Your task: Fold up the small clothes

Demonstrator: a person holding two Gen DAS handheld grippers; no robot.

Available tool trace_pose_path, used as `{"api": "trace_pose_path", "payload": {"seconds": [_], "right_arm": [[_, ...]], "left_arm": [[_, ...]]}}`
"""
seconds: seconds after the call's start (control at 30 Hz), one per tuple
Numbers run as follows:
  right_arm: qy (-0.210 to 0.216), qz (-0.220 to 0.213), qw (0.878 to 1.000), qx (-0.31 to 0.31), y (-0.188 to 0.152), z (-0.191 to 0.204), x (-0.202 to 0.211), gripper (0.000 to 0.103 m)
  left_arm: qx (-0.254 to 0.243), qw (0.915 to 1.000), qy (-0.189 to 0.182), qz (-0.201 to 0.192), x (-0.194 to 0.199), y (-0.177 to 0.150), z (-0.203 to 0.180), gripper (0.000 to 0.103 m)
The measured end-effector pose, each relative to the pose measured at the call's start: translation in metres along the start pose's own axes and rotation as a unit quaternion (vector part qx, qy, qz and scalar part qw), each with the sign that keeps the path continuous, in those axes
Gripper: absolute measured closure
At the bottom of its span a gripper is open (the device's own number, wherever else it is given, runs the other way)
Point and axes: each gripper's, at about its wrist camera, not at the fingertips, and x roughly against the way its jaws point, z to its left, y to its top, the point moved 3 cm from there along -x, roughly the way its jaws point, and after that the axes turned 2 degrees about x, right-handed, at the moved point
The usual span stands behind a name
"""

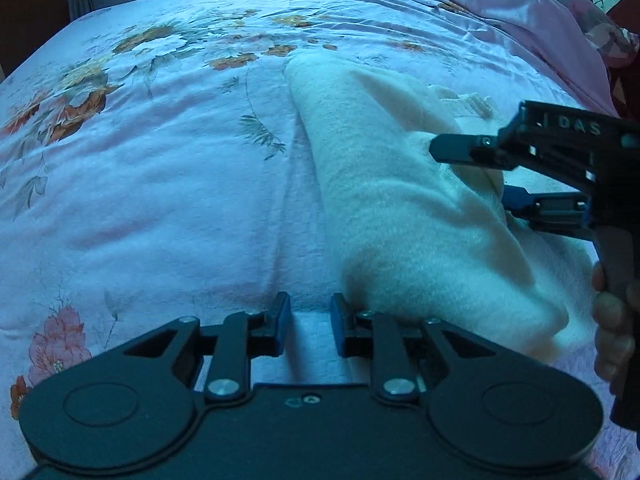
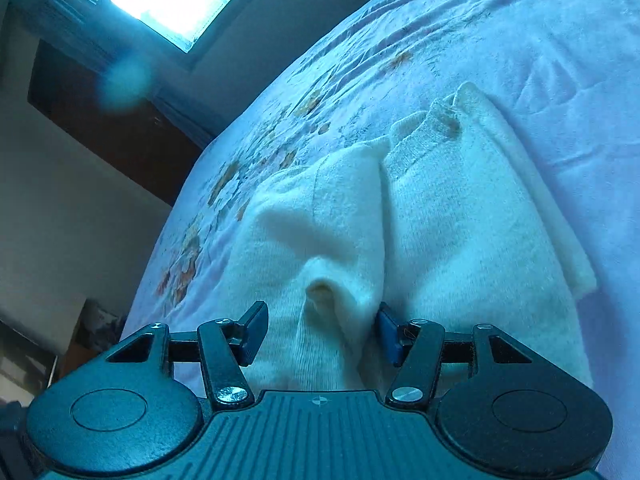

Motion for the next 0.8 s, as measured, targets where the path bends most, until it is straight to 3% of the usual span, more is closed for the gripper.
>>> {"api": "trace_pose_path", "payload": {"seconds": [0.03,0.07,0.13,0.23,0.33,0.5,0.53,0.67,0.8], "right_arm": [[-0.002,0.001,1.000,0.000,0.003,-0.001,-0.005,0.057],[-0.004,0.005,1.000,0.003,0.005,0.000,-0.010,0.082],[-0.003,0.005,1.000,0.011,0.005,0.004,-0.016,0.087],[-0.029,-0.022,0.996,0.086,0.000,0.023,-0.007,0.091],[-0.053,-0.066,0.983,0.160,-0.001,0.042,0.017,0.091],[-0.094,-0.107,0.963,0.228,0.006,0.041,0.059,0.092],[-0.105,-0.102,0.961,0.233,0.007,0.036,0.061,0.092],[-0.147,-0.014,0.974,0.173,0.003,-0.013,0.045,0.091],[-0.112,-0.026,0.984,0.135,0.001,-0.013,0.070,0.089]], "left_arm": [[0.001,1.0000,-0.003,0.000,0.000,0.000,0.001,0.084],[0.002,1.0000,-0.003,0.000,0.000,0.000,0.001,0.084],[-0.004,1.0000,0.000,-0.004,0.001,-0.001,0.000,0.084],[-0.011,0.9998,0.007,-0.014,0.004,0.000,-0.002,0.084],[-0.016,0.9994,0.008,-0.031,0.011,0.003,-0.008,0.084],[-0.029,0.9980,-0.008,-0.056,0.023,0.012,-0.030,0.084],[-0.033,0.9980,-0.010,-0.054,0.022,0.012,-0.036,0.084],[-0.050,0.9982,0.021,-0.027,0.006,0.007,-0.044,0.084],[-0.054,0.9984,0.019,-0.001,0.003,-0.001,-0.035,0.084]]}}
